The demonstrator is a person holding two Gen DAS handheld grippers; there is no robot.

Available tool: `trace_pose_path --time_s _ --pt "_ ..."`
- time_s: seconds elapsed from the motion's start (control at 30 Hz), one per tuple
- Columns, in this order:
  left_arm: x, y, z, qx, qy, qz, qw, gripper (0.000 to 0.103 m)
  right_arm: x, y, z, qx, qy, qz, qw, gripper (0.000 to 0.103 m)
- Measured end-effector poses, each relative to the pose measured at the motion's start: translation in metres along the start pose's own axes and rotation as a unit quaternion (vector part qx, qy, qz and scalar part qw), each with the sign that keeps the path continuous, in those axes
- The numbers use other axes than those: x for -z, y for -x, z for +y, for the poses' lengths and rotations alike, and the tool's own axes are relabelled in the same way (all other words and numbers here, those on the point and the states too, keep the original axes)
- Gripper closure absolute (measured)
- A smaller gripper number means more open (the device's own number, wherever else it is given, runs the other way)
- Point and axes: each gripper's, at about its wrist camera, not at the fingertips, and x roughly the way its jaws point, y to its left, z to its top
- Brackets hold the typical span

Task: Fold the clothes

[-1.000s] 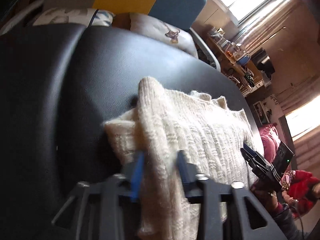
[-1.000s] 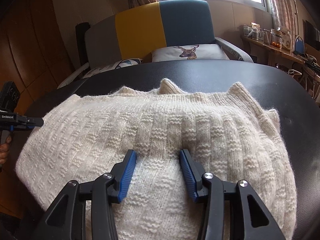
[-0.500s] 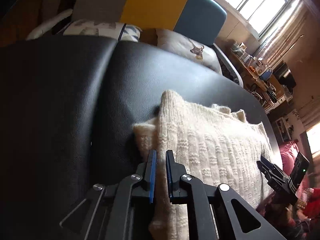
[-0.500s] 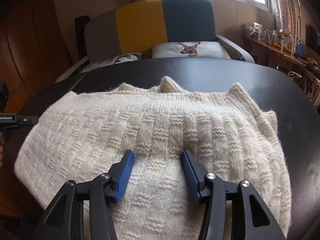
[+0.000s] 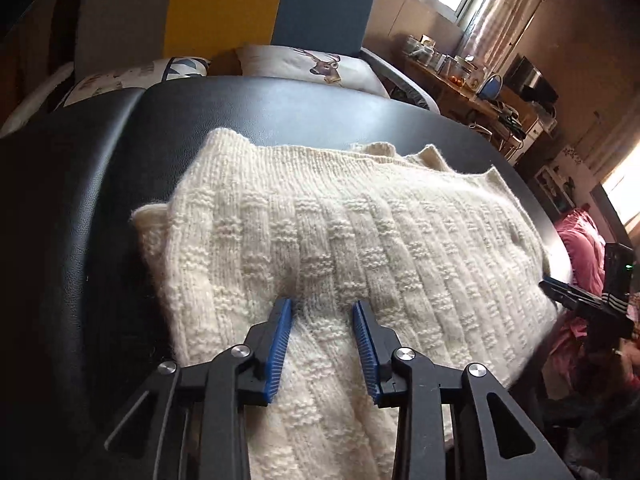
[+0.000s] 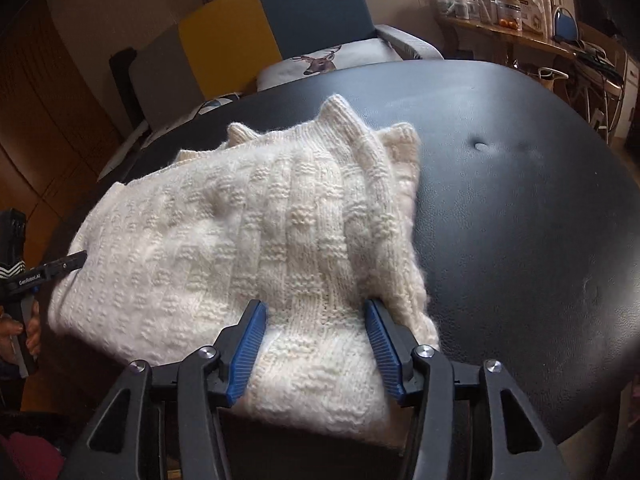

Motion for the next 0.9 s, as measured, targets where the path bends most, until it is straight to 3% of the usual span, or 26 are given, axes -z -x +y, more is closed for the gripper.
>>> trace_pose_path --time_s 0.1,0.2,0.3,0.37,0.43,0.5,0.6,0.63,0.73,0.9 --pt "-0.004 -0.001 0.004 0.007 0.006 0.008 0.9999 0.07 0.009 0.002 0.001 0.001 0.006 -0.021 1.0 0.051" --pt "-0.013 0.007 0.008 0.029 0.028 0.01 0.9991 0.07 -0.003 0.003 0.007 0.01 0.009 0.007 1.0 0.051" --pt "-0.017 0.026 0.034 0.063 0.1 -0.011 0.993 0.064 -0.029 0.011 0.019 0.005 0.038 -0.014 0.999 0.05" --pt "-0.016 0.038 0.055 0.081 0.152 -0.029 0.9846 0.059 -0.047 0.016 0.027 0.002 0.058 -0.029 0.998 0.049" --pt "-0.014 0.048 0.074 0.071 0.188 -0.045 0.9786 0.057 -0.067 0.012 0.031 0.001 0.077 -0.035 0.996 0.049" --pt "-0.01 0.055 0.092 0.066 0.221 -0.053 0.9716 0.055 -0.084 -0.008 0.03 -0.002 0.084 -0.016 0.996 0.049" --pt "-0.006 0.057 0.111 0.077 0.255 -0.044 0.9628 0.053 -0.087 -0.063 0.013 0.032 0.072 0.096 0.992 0.046" --pt "-0.005 0.058 0.116 0.088 0.266 -0.042 0.9591 0.05 -0.086 -0.064 0.006 0.008 0.054 0.072 0.996 0.043" --pt "-0.005 0.055 0.119 0.104 0.272 -0.035 0.9559 0.04 -0.081 -0.061 -0.003 -0.018 0.033 0.047 0.998 0.043" --pt "-0.014 0.035 0.105 0.113 0.243 -0.005 0.9635 0.034 -0.072 -0.058 -0.001 -0.007 0.033 0.02 0.999 0.043"
